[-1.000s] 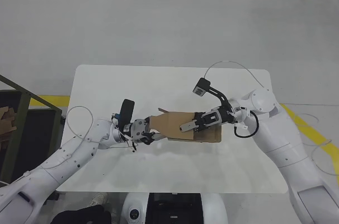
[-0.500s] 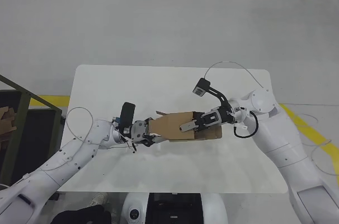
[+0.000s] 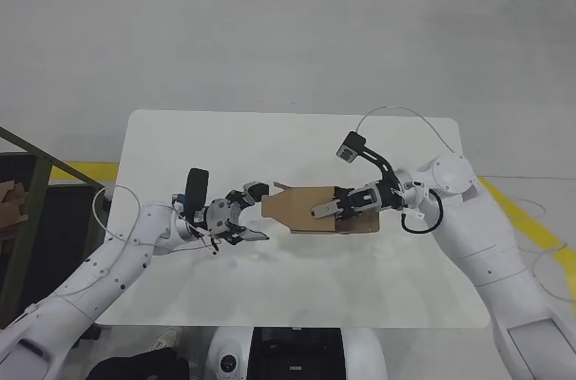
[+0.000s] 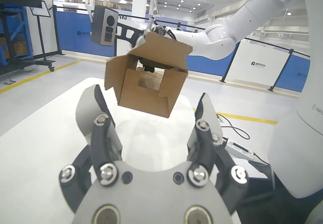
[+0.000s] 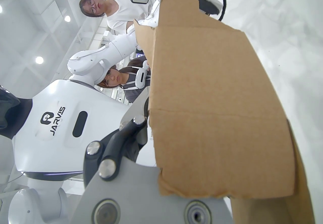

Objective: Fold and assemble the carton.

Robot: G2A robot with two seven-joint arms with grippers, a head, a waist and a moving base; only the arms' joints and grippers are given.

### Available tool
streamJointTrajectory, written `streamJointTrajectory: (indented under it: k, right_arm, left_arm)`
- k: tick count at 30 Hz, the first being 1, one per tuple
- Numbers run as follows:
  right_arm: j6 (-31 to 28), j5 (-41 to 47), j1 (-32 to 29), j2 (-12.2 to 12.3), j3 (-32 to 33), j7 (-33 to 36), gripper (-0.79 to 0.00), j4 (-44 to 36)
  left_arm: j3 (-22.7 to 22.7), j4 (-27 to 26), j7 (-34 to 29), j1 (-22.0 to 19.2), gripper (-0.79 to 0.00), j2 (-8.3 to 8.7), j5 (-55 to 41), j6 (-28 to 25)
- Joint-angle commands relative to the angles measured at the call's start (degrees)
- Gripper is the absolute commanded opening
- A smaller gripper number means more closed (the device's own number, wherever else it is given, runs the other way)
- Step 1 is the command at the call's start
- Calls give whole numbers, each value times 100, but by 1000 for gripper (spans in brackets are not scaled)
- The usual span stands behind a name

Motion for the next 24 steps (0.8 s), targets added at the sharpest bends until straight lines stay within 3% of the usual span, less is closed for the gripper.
streamJointTrajectory:
  k: [1, 9, 18, 24]
  right_arm:
    - [18, 2, -25, 10, 24, -4, -785, -32]
    - [145, -62, -58, 12, -21, -89, -785, -225]
    - [199, -93, -95, -6, -136, -133, -785, -372]
    - [223, -100, -69, -24, -221, -97, -785, -431]
  left_arm:
    - [-92, 10, 43, 132, -12, 21, -2, 43]
    - [-402, 233, -53, 302, 0, 20, -156, 254]
    - [-469, 438, -1553, -88, 0, -170, -1782, 583]
    - [-417, 538, -2375, -272, 0, -295, -2340, 873]
